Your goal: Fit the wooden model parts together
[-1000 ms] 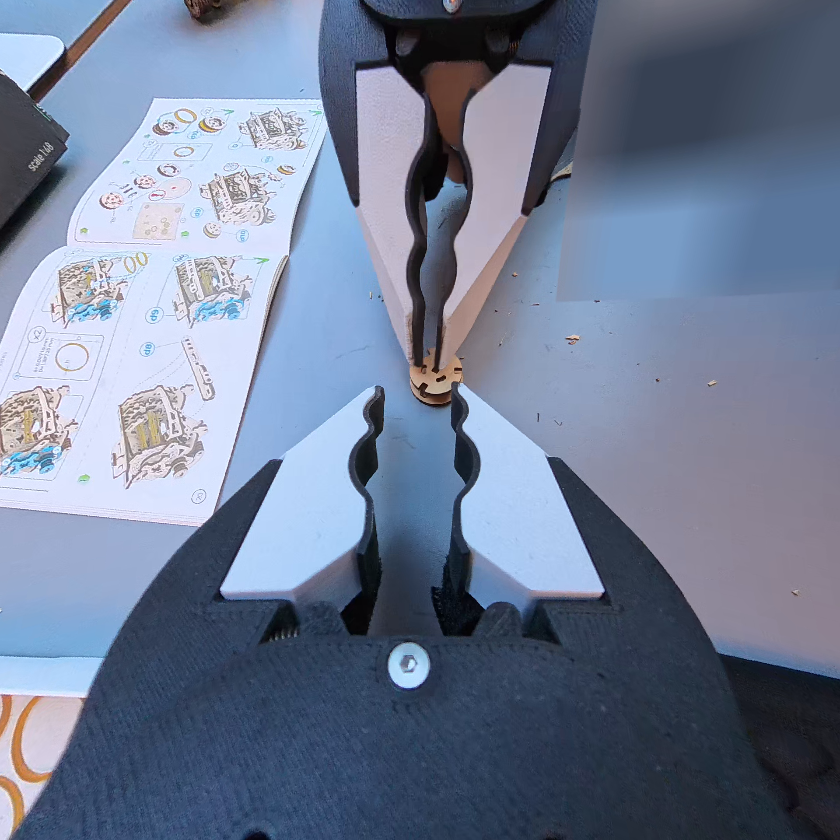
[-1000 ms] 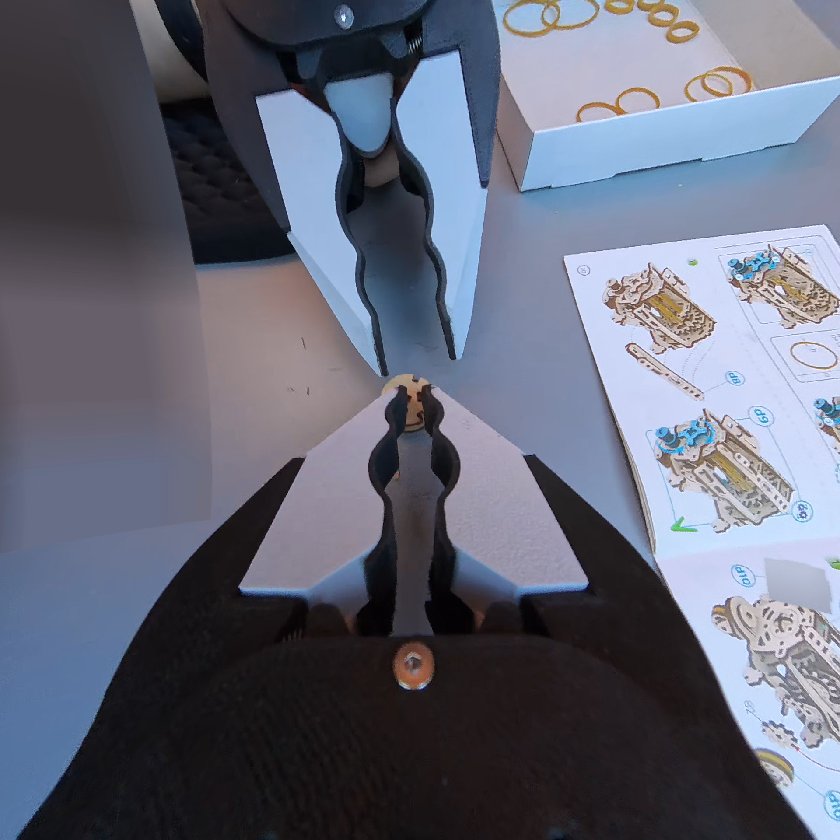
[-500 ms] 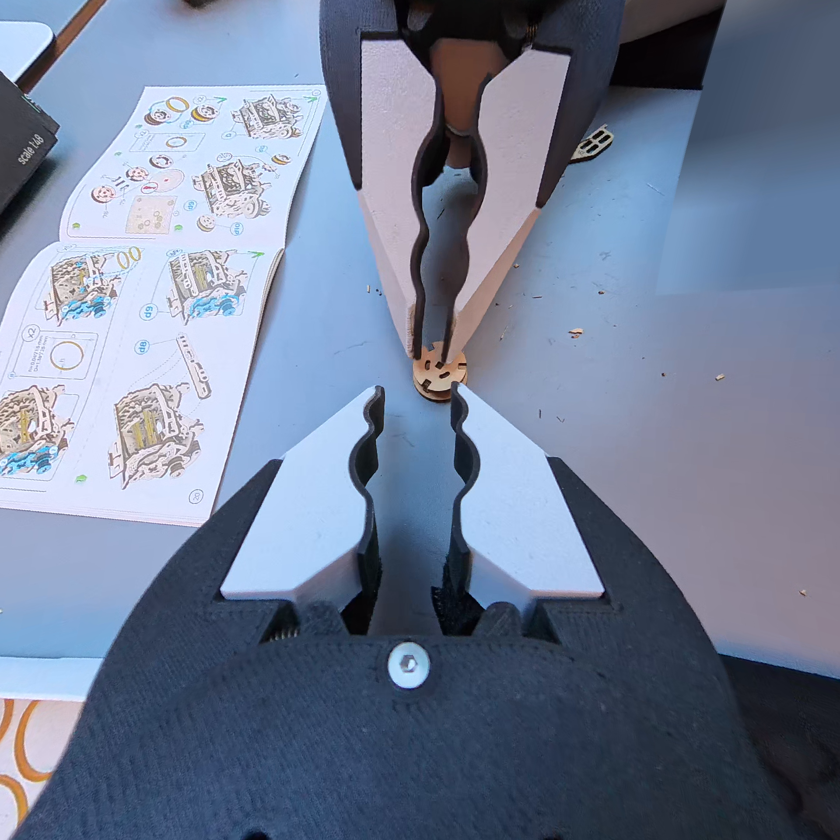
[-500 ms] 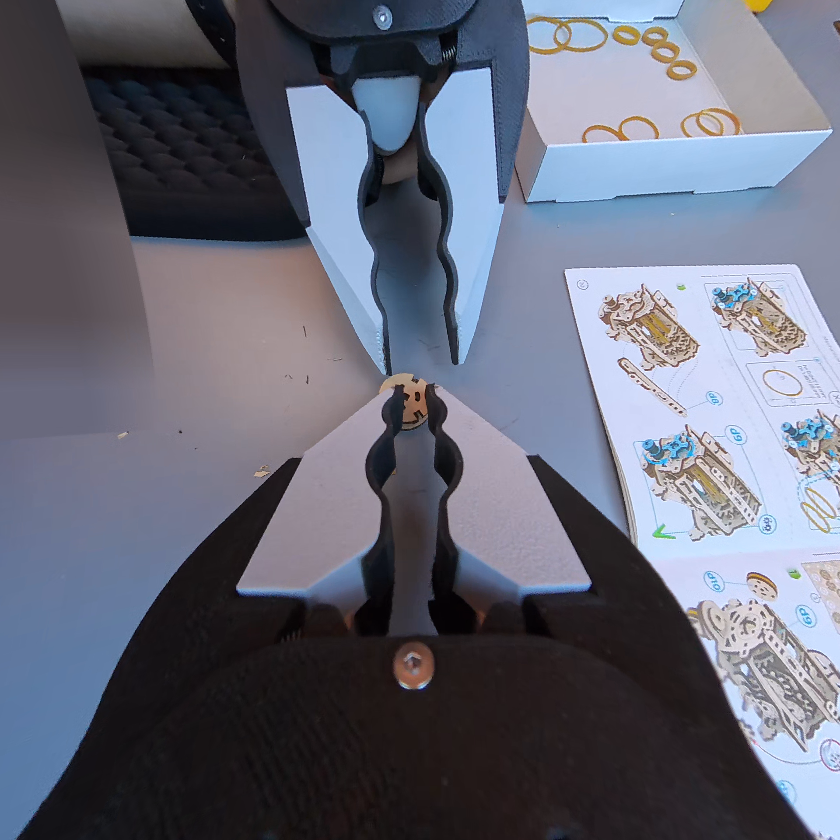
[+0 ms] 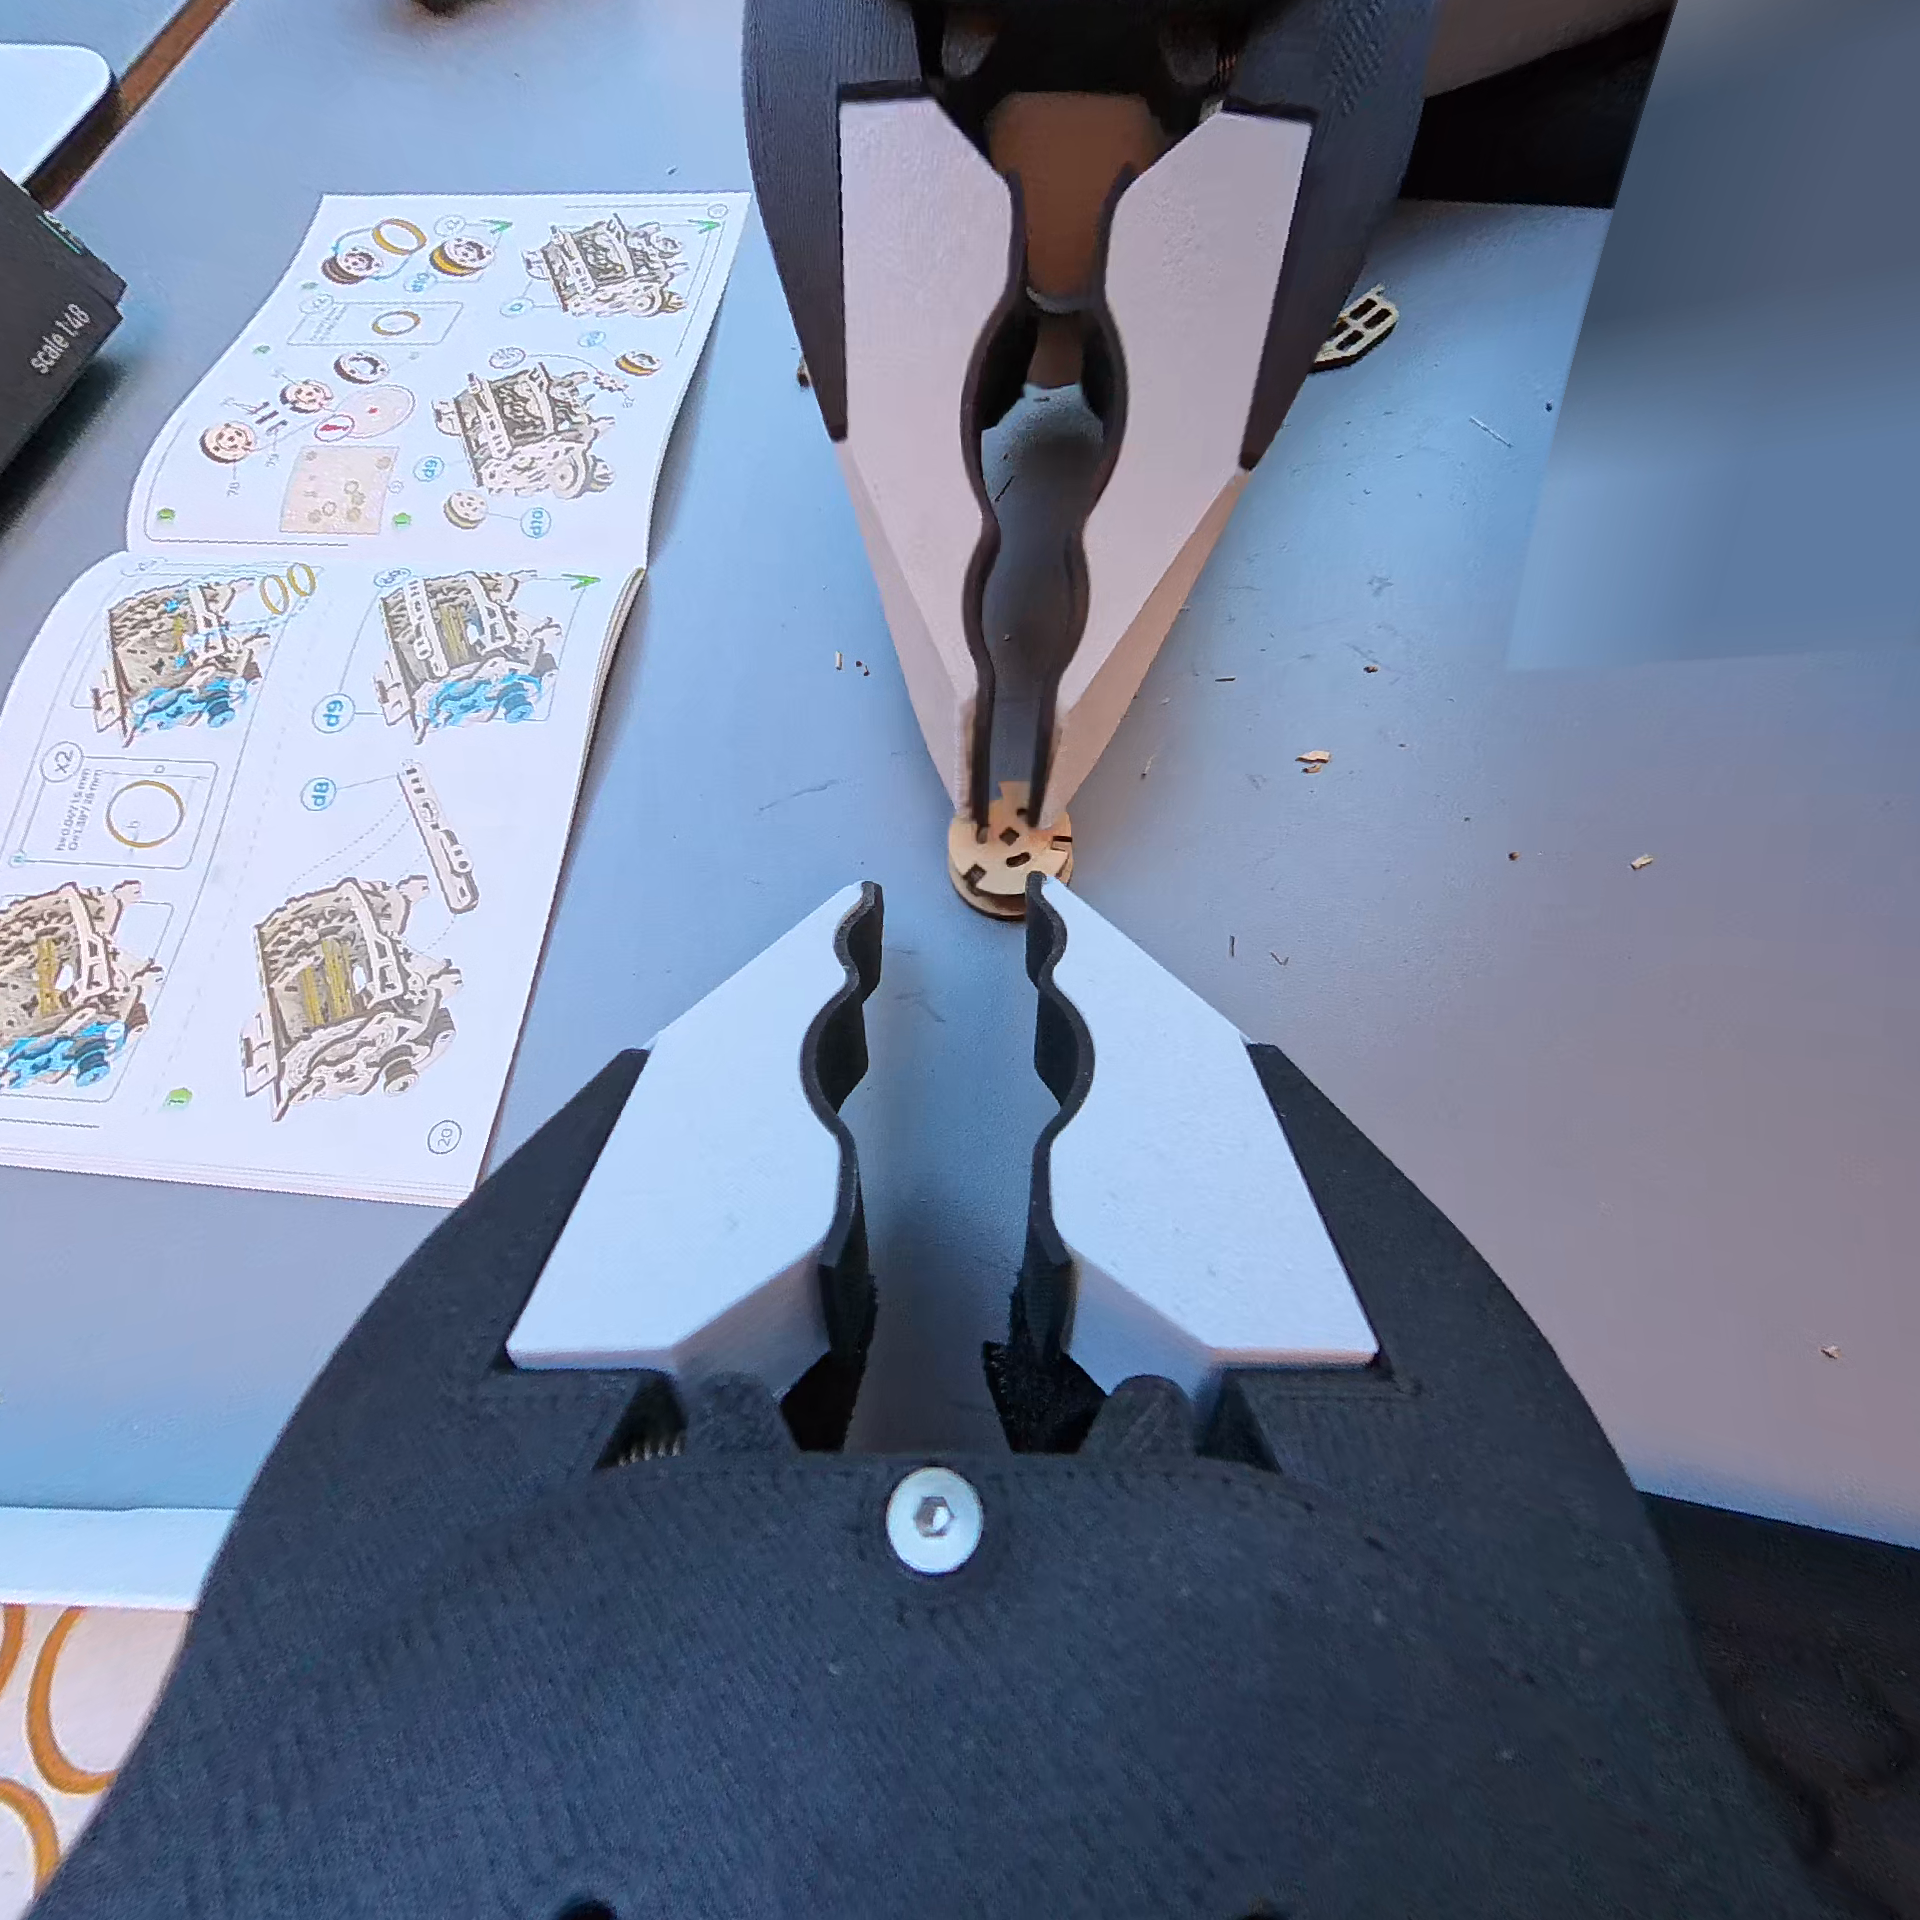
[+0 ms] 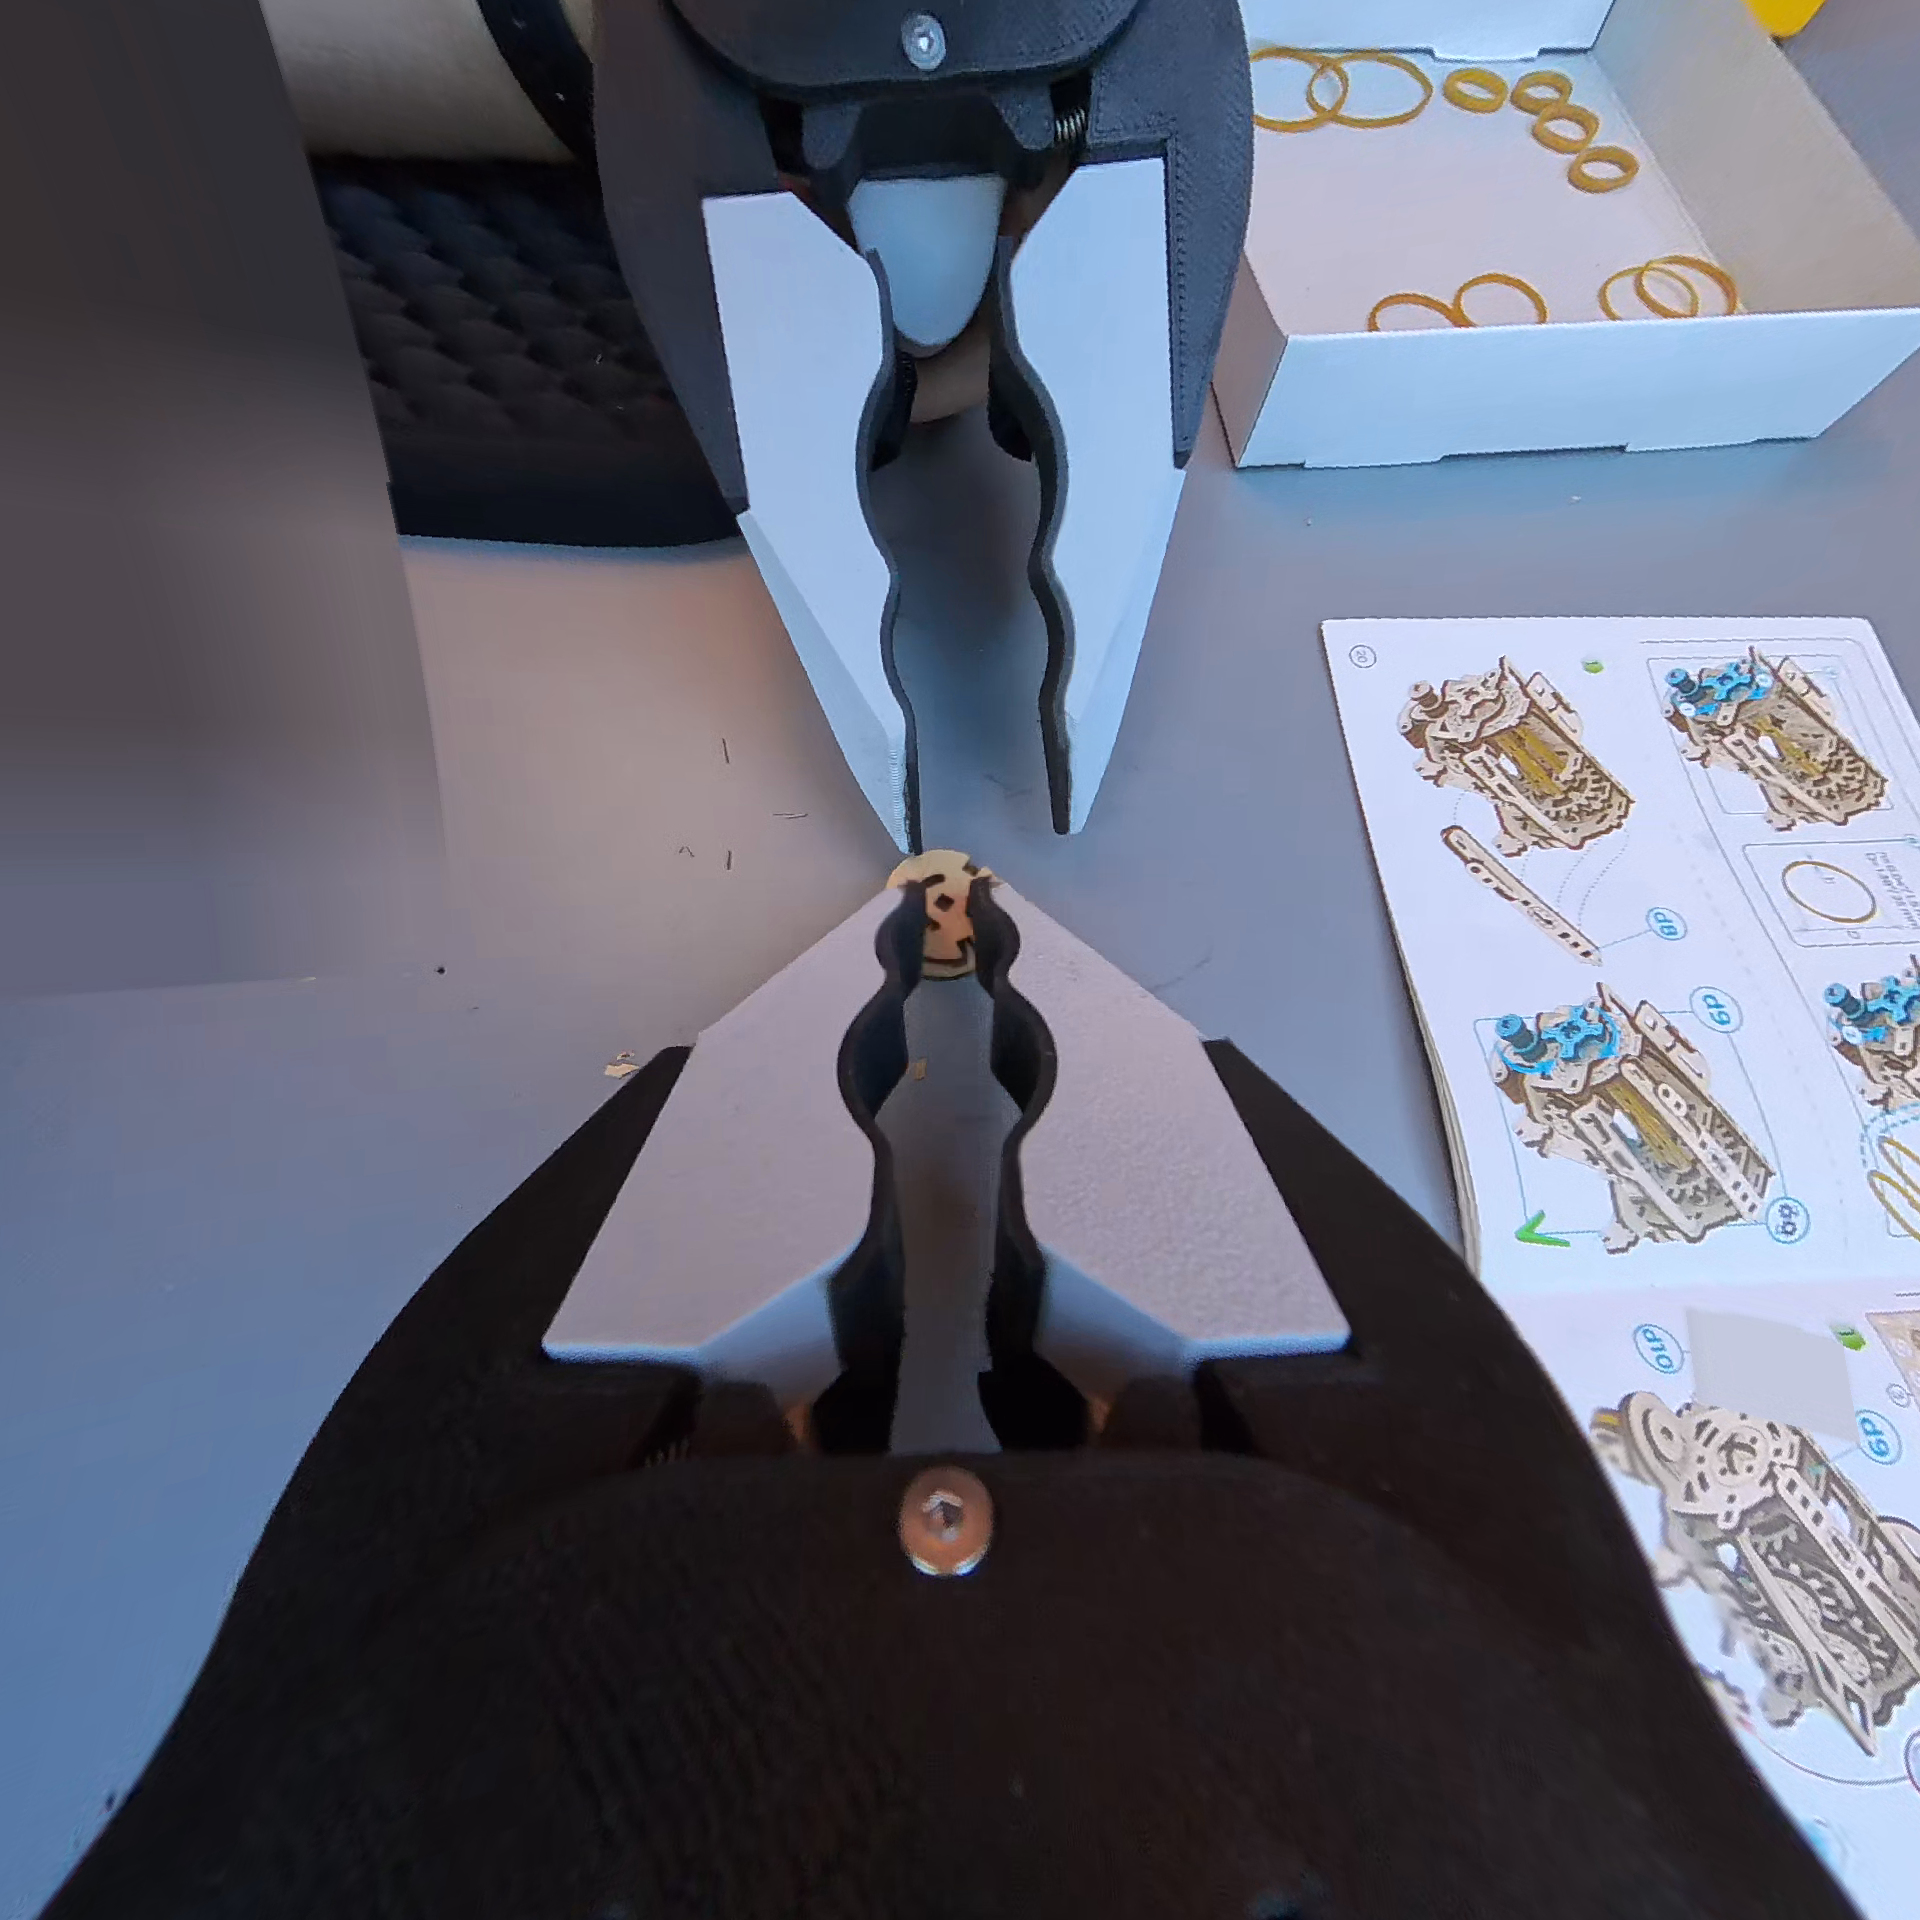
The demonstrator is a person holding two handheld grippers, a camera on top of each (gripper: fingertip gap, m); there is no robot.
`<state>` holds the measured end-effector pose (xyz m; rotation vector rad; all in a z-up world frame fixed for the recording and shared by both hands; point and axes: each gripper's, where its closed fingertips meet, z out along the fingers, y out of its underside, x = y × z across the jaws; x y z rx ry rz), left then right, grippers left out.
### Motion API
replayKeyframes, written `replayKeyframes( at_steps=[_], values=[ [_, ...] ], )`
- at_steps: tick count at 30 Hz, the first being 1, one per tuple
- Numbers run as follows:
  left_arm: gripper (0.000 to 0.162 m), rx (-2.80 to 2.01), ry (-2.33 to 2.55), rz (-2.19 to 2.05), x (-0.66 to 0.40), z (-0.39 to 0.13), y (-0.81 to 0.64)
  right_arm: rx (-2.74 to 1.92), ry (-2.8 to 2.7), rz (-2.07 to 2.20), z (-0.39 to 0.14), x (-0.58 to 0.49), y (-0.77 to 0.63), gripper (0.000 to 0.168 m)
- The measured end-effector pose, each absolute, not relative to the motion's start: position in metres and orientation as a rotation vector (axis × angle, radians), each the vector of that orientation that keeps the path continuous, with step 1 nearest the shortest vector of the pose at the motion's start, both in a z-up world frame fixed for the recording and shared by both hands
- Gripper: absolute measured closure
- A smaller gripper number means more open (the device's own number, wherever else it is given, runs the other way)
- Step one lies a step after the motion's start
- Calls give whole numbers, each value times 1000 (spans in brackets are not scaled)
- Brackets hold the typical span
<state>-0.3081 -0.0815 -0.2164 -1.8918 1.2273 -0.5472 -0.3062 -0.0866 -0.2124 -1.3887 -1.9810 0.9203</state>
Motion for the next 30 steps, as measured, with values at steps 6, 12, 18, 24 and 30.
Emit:
replayKeyframes(
  at_steps=[6, 12, 18, 24, 30],
  values=[
    [132, -1911, 1249, -534, -311, -221, -84, -1347, -2026, 895, -215, -295, -83, 154],
    [127, -1901, 1302, -490, -309, -226, -86, -1315, -2045, 926, -216, -298, -86, 142],
    [132, -1889, 1319, -482, -306, -226, -86, -1325, -2037, 1001, -214, -302, -85, 143],
    [136, -1880, 1327, -474, -305, -226, -86, -1329, -2052, 1004, -217, -301, -87, 148],
    [139, -1873, 1337, -470, -304, -226, -87, -1325, -2047, 986, -216, -301, -86, 149]
  ],
)
